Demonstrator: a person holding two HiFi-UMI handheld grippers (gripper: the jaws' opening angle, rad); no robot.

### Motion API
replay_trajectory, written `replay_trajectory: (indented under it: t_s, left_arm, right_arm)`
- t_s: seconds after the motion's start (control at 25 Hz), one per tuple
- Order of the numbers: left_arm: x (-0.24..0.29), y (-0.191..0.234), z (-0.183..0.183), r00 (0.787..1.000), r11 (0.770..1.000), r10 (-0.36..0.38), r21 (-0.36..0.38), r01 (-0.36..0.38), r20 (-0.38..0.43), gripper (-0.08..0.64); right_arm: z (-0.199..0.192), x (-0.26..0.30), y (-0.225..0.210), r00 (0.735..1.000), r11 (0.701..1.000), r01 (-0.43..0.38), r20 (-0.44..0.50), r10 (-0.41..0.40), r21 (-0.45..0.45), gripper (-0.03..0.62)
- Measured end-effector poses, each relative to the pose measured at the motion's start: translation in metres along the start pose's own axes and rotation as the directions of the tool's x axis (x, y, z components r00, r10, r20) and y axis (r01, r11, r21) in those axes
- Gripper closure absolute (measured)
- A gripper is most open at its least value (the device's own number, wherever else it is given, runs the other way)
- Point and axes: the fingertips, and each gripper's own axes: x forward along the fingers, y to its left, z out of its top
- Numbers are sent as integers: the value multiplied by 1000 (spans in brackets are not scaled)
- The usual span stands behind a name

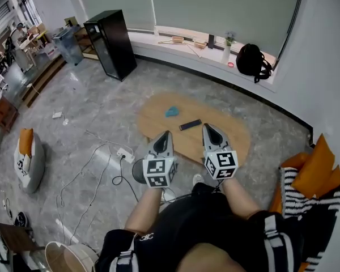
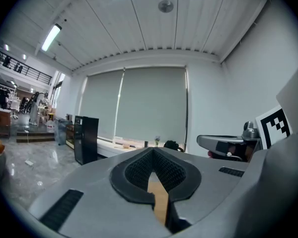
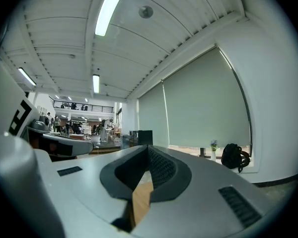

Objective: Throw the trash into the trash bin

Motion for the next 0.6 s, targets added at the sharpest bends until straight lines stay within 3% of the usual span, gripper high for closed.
replay_trajectory:
  t_s: [0.16,0.6]
  left_arm:
    - [59,8,11,1000,999,30,23,-29,-10,548]
    - [166,44,11,984,986,161,-33,-164,-82,548]
  right_arm:
    - [5,55,-34,999,999,-42,-19,42,-2,581]
    - [-8,174,-102,983,986,-162,-82,164,30,581]
